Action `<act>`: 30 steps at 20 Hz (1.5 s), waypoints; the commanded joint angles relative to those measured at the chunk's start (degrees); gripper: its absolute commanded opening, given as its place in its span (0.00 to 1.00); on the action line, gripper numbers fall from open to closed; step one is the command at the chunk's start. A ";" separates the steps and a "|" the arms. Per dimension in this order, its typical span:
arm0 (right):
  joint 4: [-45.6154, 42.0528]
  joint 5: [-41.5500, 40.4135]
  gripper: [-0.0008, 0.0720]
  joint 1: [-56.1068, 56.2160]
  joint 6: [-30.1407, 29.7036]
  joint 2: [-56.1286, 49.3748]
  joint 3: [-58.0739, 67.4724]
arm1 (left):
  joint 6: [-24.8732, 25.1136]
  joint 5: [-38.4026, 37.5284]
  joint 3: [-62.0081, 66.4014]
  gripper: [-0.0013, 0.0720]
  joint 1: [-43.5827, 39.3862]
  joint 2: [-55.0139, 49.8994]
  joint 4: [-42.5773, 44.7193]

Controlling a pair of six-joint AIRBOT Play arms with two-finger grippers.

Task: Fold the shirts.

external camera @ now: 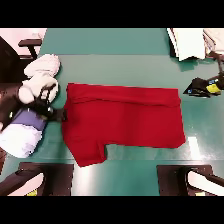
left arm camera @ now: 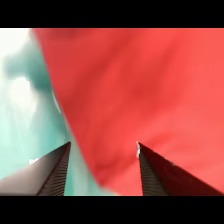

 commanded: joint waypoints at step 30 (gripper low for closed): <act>1.46 -7.87 0.59 -13.46 -0.07 11.89 -50.38 | 4.59 4.22 -15.91 0.05 -0.26 15.17 -19.23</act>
